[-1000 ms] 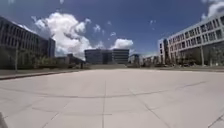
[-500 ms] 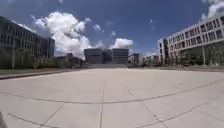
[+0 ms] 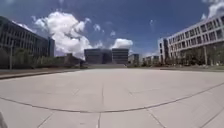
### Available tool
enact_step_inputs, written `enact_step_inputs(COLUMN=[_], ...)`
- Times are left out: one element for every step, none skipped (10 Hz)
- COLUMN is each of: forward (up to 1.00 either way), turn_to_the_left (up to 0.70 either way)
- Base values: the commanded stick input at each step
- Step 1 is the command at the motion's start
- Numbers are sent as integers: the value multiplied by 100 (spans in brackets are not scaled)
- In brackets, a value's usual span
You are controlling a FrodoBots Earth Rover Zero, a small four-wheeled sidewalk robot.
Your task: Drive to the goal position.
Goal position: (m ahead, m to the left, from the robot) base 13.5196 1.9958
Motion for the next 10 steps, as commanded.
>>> enact_step_inputs(forward=[70,70,70,70,70,70,70,70,70,70], turn_to_the_left=[0,0,2,11,4,7,9,22,21,3])
